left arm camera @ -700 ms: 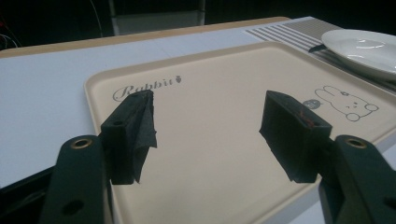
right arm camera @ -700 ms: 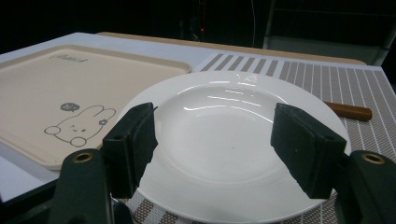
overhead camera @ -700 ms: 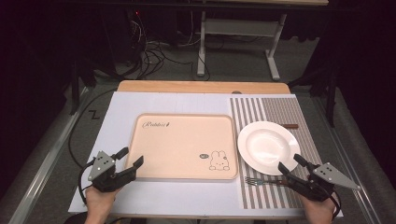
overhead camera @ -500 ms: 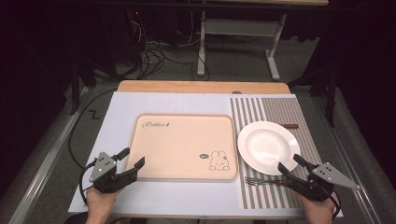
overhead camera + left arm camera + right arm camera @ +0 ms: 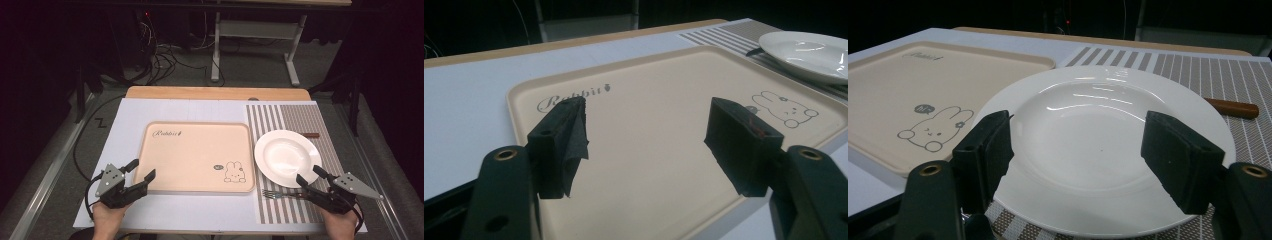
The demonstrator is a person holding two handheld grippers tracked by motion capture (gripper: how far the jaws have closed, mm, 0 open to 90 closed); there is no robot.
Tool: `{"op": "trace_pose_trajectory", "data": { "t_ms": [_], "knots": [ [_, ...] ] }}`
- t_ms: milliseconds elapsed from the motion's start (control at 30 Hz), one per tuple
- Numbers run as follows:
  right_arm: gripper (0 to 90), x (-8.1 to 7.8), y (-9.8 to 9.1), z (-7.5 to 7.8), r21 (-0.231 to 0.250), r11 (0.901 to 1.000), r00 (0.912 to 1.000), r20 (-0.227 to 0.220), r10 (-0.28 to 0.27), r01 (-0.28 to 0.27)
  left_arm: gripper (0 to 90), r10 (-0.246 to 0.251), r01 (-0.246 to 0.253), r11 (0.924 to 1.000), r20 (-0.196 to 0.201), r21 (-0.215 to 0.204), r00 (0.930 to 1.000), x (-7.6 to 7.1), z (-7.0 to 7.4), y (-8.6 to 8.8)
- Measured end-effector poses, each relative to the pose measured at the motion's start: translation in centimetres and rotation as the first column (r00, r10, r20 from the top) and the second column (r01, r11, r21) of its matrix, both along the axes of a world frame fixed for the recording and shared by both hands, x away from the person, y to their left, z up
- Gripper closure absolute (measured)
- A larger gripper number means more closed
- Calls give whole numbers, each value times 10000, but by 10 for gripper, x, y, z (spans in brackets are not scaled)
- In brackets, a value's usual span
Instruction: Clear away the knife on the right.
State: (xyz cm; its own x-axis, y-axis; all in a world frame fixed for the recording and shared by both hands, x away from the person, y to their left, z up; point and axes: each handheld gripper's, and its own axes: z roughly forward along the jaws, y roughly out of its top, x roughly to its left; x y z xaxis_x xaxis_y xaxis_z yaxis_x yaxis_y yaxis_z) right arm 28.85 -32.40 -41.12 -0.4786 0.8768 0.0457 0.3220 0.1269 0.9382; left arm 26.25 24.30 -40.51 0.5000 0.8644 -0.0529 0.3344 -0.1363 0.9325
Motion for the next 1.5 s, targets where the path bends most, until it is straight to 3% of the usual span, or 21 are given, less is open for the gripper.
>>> {"op": "trace_pose_trajectory", "data": {
  "t_ms": [567, 967, 1500],
  "knots": [
    [256, 1, 3, 4, 49, 9999, 9992, 379, -107, 106, 322, 114, -113, 9999, 94, -79, 9999, 0, 0, 1],
    [264, 7, 8, 9, -87, 9999, 9996, 250, -117, 119, 317, 247, -245, 9996, 106, -136, 9996, -1, 0, 3],
    [264, 17, 6, 11, 79, 9993, 9992, 153, -367, 366, 318, 198, -196, 9997, 124, -160, 9997, 0, -2, 2]
  ]
}}
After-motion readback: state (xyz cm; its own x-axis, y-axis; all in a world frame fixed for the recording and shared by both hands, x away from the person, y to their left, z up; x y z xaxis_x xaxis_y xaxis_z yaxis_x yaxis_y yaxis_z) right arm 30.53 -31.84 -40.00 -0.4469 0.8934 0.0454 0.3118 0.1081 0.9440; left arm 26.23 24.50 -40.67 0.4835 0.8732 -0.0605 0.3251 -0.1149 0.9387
